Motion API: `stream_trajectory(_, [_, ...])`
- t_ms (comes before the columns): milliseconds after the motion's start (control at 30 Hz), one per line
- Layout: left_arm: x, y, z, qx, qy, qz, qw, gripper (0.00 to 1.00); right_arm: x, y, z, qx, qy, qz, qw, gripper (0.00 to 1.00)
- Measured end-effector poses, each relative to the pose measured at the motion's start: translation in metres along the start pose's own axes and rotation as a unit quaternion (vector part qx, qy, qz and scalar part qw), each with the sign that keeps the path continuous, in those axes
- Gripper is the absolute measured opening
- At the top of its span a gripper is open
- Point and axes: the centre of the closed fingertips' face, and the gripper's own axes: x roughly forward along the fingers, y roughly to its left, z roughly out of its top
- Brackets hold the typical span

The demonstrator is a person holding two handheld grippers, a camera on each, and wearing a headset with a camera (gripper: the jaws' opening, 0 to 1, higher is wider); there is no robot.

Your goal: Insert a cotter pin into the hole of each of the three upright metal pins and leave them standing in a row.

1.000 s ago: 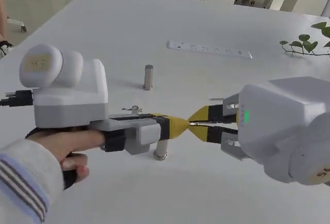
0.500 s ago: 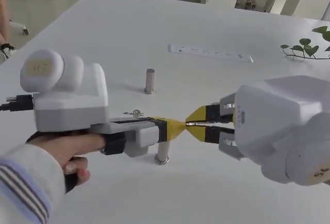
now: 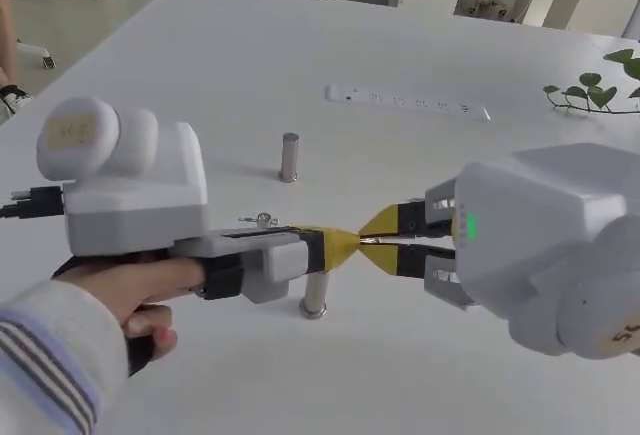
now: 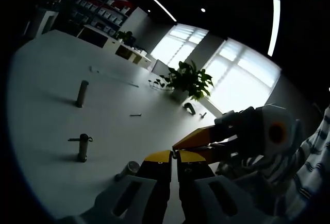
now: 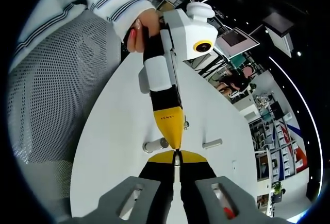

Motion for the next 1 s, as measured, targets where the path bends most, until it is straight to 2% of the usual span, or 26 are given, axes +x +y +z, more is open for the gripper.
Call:
stream_trajectory(133, [-0.002,0.0,-0.002,-0.007,0.008,-0.006,0.9999,0.0,0.0,0.002,0.002,0.002,-0.005,0.004,1.0,0.0])
stream_trajectory(233, [-0.003,0.001,-0.002,-0.039,0.012,-0.007,0.9991,0.0,0.0,0.003,0.003,0.001,-0.006,0.005,1.0,0.0])
stream_trajectory(567, [-0.001,0.0,-0.003,-0.024,0.022,-0.003,0.9995,0.0,0.0,0.003,0.001,0.024,-0.009,0.009,0.9996,0.0])
stream_trajectory(667, [-0.002,0.0,-0.003,-0.024,0.027,-0.003,0.9993,0.0,-0.002,0.003,0.0,0.055,-0.017,0.007,0.9983,0.0])
stream_trajectory(700, [-0.002,0.0,-0.003,-0.019,0.029,0.001,0.9994,0.0,-0.002,0.001,-0.001,0.062,-0.016,0.005,0.9979,0.0])
stream_trajectory(733, [-0.004,0.0,-0.006,0.001,0.042,0.003,0.9991,0.0,-0.003,0.0,-0.002,0.069,-0.016,0.003,0.9975,0.01])
stream_trajectory(833, [-0.007,0.001,-0.01,0.034,0.063,0.008,0.9974,0.0,-0.006,-0.004,-0.006,0.095,-0.019,-0.007,0.9953,0.09])
stream_trajectory(1000, [-0.01,0.0,-0.008,0.069,0.07,0.001,0.9952,0.0,-0.008,-0.004,-0.015,0.13,-0.015,-0.002,0.9914,0.13])
